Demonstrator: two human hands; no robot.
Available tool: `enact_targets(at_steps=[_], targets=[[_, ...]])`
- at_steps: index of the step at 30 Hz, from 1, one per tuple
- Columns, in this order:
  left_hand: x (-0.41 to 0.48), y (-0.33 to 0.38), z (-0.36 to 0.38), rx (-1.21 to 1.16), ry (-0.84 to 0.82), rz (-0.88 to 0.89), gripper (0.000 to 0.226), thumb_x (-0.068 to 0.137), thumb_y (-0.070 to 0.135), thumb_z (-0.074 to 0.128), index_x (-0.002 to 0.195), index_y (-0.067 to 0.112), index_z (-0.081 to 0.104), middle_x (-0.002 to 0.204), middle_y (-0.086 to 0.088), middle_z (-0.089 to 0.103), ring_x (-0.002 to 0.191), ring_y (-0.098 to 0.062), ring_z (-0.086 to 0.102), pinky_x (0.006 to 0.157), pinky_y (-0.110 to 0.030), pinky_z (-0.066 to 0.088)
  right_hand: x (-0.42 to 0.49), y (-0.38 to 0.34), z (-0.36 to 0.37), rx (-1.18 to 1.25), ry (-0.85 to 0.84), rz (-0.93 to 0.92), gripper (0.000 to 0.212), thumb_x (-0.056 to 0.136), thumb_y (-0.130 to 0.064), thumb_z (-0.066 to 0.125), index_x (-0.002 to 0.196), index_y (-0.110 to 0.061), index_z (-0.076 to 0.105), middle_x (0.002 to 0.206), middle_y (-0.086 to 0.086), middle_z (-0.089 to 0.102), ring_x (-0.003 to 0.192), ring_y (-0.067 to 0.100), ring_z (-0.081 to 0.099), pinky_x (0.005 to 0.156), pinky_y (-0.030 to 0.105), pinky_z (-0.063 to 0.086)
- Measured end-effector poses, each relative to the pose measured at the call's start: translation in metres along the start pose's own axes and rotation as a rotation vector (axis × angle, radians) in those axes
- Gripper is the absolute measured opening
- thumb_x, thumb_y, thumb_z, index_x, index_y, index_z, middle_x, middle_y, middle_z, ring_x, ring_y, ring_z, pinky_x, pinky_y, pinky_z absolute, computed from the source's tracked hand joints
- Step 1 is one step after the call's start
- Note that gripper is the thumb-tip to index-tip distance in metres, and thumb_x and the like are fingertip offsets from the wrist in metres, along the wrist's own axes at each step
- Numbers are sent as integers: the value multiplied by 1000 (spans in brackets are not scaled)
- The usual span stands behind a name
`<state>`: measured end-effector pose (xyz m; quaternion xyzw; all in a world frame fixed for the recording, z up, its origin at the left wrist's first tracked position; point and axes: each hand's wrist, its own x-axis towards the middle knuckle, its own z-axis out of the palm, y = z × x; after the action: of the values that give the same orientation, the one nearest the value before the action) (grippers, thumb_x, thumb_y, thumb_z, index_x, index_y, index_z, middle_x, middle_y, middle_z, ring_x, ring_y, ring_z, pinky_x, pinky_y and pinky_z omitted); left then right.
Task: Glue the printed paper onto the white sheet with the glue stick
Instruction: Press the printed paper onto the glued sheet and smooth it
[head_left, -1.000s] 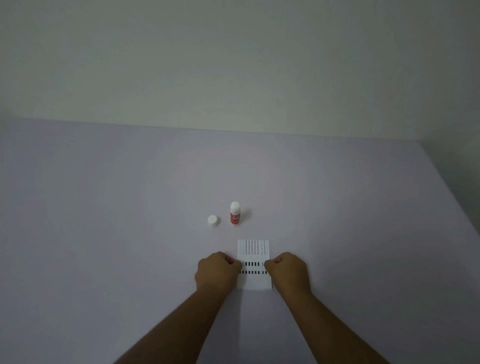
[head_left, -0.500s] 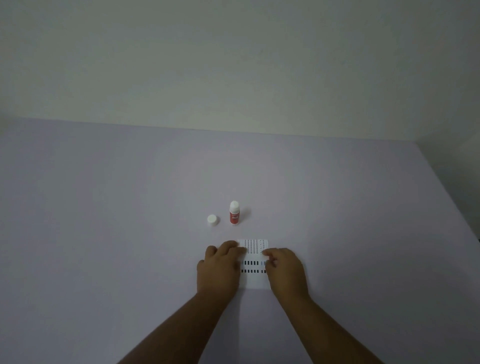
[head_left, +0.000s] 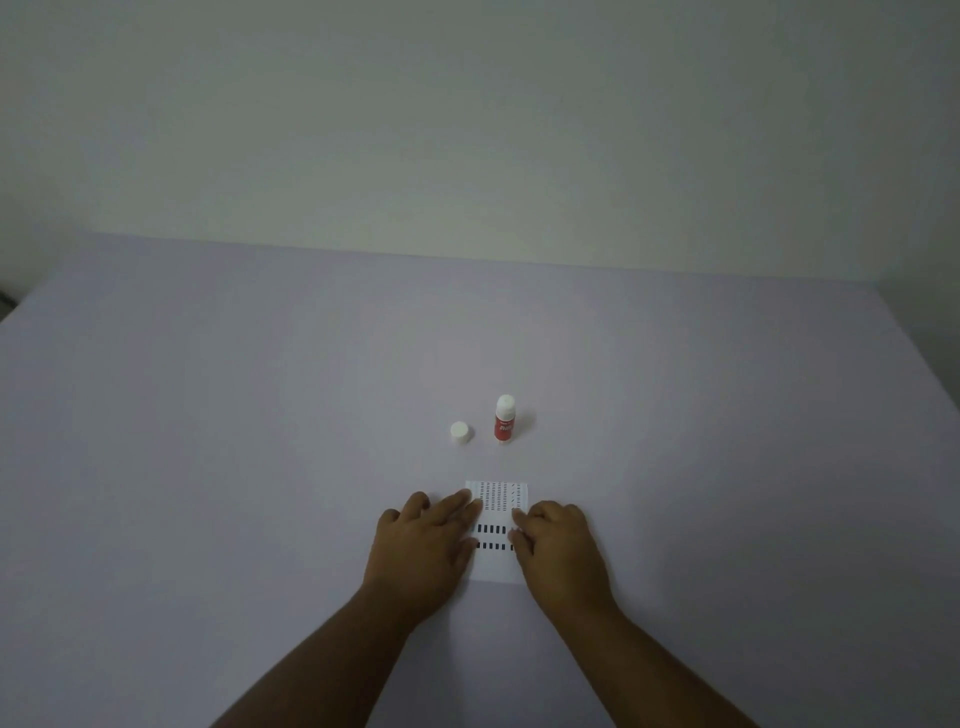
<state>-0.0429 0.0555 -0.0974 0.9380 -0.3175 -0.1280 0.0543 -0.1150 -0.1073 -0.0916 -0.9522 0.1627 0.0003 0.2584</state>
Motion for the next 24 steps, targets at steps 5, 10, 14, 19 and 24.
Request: enact_targets(at_steps=[5, 10, 14, 19, 24], targets=[[-7, -14, -5, -18, -62, 60, 59, 91, 53, 26, 145, 30, 20, 155, 12, 22, 138, -19, 23, 110, -38, 24, 2, -11, 9, -25, 31, -26, 36, 93, -31, 47, 123, -16, 57, 119, 0, 61, 111, 18, 45, 89, 26, 47], [-2, -18, -8, -21, -162, 87, 64, 91, 57, 26, 147, 31, 7, 158, 12, 8, 145, -20, 1, 117, -45, 1, -3, -16, 4, -158, 23, -144, 33, 84, -25, 62, 116, -16, 63, 117, -1, 67, 103, 22, 57, 85, 31, 53], [1, -20, -8, -51, -216, 90, 64, 92, 58, 25, 146, 32, 3, 158, 13, 3, 145, -19, -9, 116, -47, -2, -23, -17, 9, -314, -47, -352, 39, 84, -42, 55, 116, -22, 64, 120, -10, 67, 115, 17, 59, 99, 29, 44], [3, -22, -8, -61, -236, 87, 64, 92, 58, 26, 146, 32, 4, 158, 13, 3, 145, -19, -10, 116, -48, -2, 1, -9, 9, -419, -137, -282, 60, 92, -48, 16, 137, -17, 40, 144, -3, 45, 138, 25, 30, 117, 42, 2], [3, -22, -7, -73, -235, 92, 65, 91, 59, 26, 146, 33, 3, 157, 14, 2, 144, -18, -11, 115, -47, -4, -13, -9, 11, -406, -193, -367, 58, 94, -45, 19, 137, -13, 39, 144, 3, 45, 136, 22, 35, 114, 34, 0]])
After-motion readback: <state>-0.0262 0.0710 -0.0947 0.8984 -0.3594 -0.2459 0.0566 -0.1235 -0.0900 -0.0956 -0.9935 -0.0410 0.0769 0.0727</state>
